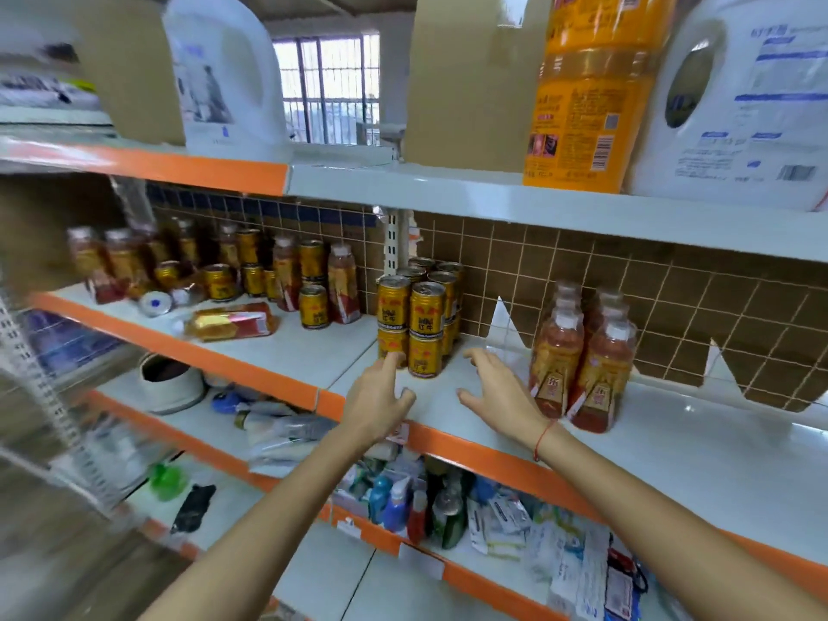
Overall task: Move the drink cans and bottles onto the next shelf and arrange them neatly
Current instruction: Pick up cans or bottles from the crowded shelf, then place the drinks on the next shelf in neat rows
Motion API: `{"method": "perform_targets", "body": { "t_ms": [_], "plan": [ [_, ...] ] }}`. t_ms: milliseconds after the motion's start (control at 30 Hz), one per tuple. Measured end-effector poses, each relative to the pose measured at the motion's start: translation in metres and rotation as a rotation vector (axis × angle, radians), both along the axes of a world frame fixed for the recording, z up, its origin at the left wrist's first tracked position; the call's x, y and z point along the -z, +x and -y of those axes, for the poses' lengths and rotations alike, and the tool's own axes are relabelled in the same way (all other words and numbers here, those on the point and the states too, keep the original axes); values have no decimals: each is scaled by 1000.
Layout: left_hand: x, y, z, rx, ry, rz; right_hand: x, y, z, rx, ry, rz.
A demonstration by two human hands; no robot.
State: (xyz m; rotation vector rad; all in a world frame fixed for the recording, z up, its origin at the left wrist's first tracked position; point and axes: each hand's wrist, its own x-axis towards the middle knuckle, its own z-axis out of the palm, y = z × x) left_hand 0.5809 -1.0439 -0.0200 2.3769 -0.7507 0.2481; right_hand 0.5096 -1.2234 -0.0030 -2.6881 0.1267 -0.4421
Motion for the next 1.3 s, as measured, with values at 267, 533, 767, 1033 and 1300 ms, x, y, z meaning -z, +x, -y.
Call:
{"method": "perform_targets", "body": {
  "t_ms": [267,533,767,1033,1300],
  "plan": [
    [-5,36,-82,-163,22,27,-1,59,-74,-121,-11,24],
    [-11,99,-189,-240,31,2,-5,140,-168,-170,26,3],
    [-11,154,-273,-251,2,-14,-2,199,-239,-186,31,9],
    [2,206,-294,-261,-28,-43,8,255,-254,-204,20,-9],
    [-6,270,-276,-282,-34,-36,-2,316,-234,-191,-12,-5]
  ]
}}
